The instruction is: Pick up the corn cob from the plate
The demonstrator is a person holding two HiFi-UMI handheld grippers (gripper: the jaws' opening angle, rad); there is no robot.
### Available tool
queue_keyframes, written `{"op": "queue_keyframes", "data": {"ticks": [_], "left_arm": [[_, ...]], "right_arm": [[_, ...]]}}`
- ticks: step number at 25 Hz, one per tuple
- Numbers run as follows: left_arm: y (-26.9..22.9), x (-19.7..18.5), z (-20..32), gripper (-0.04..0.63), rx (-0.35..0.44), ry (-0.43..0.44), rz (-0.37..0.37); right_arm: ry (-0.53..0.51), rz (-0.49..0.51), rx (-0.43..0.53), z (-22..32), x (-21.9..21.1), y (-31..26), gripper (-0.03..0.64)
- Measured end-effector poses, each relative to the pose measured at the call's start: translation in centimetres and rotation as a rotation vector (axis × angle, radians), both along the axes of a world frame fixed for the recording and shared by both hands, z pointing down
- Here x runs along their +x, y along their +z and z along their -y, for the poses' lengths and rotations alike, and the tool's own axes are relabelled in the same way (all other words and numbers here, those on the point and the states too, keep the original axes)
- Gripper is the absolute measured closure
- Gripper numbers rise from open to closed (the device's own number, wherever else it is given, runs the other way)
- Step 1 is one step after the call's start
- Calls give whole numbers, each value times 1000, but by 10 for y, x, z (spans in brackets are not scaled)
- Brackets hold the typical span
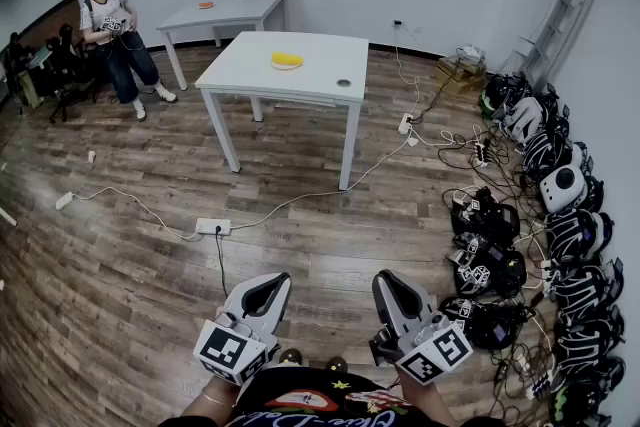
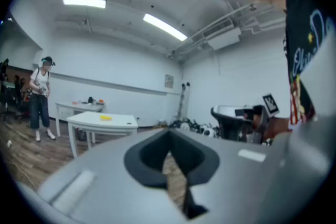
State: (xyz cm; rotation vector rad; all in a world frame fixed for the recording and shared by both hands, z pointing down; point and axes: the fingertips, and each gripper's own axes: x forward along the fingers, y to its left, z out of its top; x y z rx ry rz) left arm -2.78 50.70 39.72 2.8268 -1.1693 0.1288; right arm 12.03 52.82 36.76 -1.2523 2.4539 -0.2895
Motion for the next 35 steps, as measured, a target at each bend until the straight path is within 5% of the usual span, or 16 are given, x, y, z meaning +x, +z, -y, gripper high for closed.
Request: {"op": "queue_keyframes", "data": {"ticks": [11,17,25,35], "left_arm": [[22,22,57,598,-29,-51,-43],[23,9,168,598,-7,-51,-75],[6,-58,338,598,41,-67,-113],[39,-69,483,598,-40,-66,-118]], "right_arm": [[-78,-30,-52,65,21,28,598],[-110,-75,-22,180,-2,22,598],[-51,-91,35,354,-56,0,592],[-80,-109,-77,505,-70,38,515]]}}
